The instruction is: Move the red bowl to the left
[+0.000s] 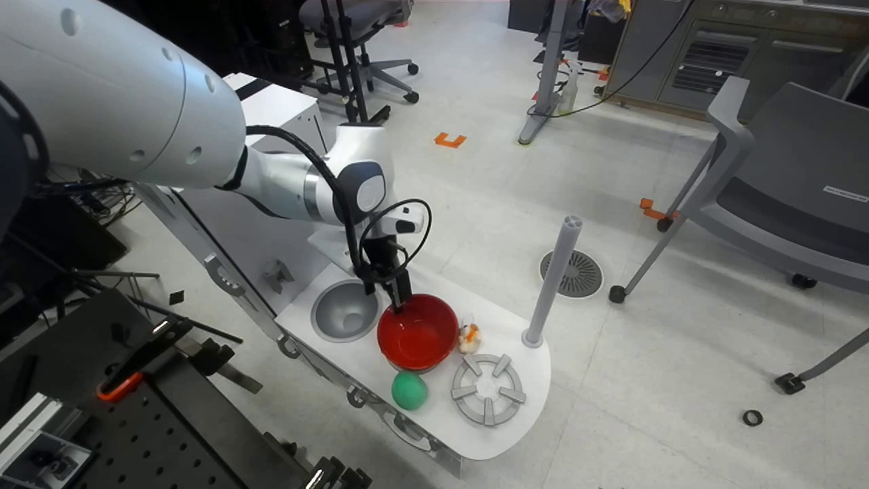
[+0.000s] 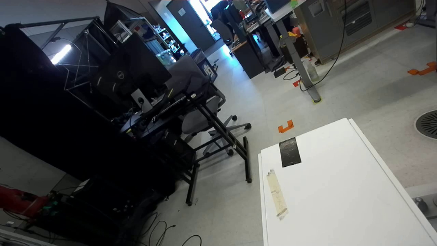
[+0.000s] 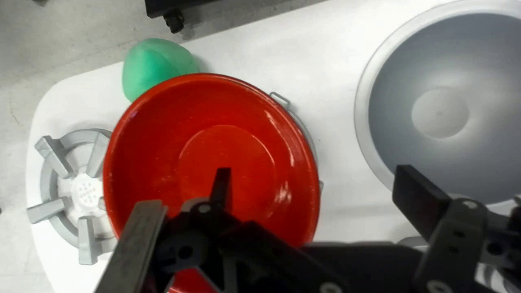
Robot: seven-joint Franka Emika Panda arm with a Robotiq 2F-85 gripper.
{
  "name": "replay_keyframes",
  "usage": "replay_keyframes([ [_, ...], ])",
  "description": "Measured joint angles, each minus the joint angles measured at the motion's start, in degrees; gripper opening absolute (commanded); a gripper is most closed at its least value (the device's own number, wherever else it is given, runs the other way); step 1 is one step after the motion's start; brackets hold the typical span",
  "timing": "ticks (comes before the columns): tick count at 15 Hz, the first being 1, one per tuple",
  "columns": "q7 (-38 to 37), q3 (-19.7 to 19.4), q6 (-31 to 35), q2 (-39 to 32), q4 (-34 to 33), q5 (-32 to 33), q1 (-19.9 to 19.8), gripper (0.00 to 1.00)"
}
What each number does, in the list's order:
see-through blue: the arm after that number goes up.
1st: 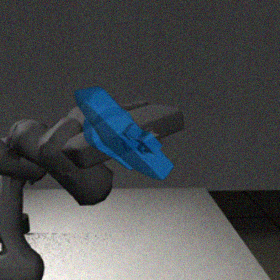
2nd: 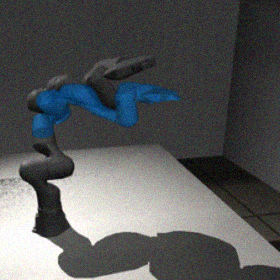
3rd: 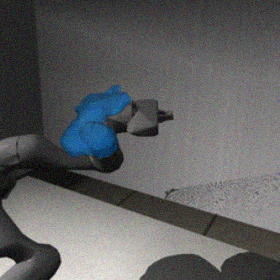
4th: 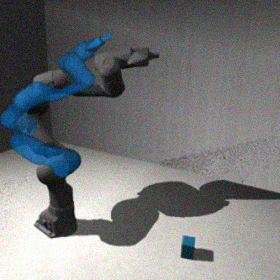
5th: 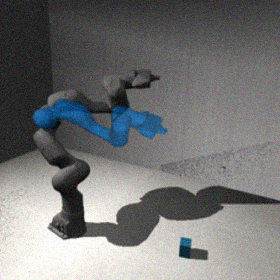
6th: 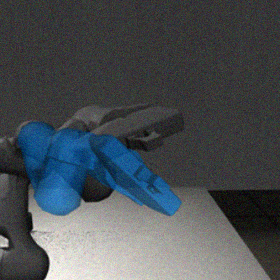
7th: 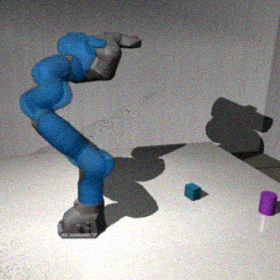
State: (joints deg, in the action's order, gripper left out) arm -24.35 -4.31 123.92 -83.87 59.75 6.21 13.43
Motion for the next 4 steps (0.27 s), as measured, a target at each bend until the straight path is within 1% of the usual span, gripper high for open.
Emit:
replay_keyframes([
  [2, 0.0, -1.0, -4.6, 1.8, 1.1, 0.0, -1.0, 1.0],
  [4, 0.1, -1.1, -4.8, 2.4, 1.5, 0.0, -1.9, 1.0],
])
